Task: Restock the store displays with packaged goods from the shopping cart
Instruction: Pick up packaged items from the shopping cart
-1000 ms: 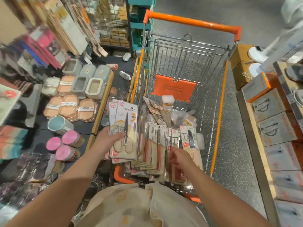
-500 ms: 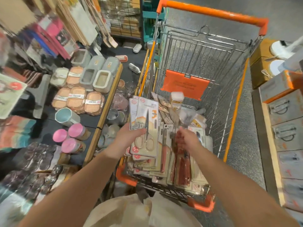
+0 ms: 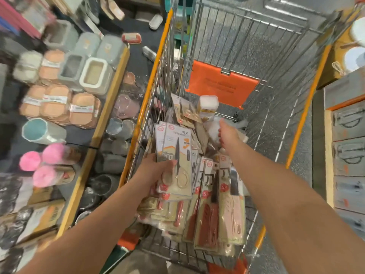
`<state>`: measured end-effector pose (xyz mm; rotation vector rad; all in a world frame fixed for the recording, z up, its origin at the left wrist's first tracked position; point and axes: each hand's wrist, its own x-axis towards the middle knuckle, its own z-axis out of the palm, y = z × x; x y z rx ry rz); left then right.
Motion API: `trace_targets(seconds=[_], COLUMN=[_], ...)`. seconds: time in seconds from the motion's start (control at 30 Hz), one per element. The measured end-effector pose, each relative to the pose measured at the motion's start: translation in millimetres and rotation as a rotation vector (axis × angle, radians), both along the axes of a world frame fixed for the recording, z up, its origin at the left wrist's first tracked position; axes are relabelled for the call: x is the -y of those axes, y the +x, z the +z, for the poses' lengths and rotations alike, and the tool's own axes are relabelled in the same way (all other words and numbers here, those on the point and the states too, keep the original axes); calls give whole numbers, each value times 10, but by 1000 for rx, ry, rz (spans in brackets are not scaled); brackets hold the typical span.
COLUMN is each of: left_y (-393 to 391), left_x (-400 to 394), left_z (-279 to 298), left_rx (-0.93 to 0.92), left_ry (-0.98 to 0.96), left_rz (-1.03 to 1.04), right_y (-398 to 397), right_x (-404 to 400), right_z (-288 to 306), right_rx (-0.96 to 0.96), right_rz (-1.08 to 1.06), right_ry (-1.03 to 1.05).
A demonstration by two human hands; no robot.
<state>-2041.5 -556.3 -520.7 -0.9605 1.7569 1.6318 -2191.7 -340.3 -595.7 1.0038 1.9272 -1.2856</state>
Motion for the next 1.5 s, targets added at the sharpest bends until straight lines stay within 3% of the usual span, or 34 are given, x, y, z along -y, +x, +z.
trace_targets(seconds=[0.17,0.33,0.5,0.67,0.8,1.03,1.27,1.5], left_y=[-78,-51,-40,-15,13,67,104,98], left_x=[65,81,27,42,21,-40,-112,257], left_z=[-85,-176,-153,-151,-81,184,859,1620], left_rx=[18,49,64,103,68,-23,-284,-526], left_ry=[57,51,25,70,82,100,121,87], left_rz=[51,77,63,98,85,115,136,368], right_y=[-150,-155,-144,-93,1,258,304,552], right_x=[44,205,135,16,-180,-297,-186,423], right_z=[-355,-342,-542,-460,-364,398,1530,2531], right_rx=[103,233,325,259,241,61,-247,-428], right_rz=[42,62,211,99,-95,-39,31,235], right_ry=[2,-70,-99,-96,-224,-244,-322,-538])
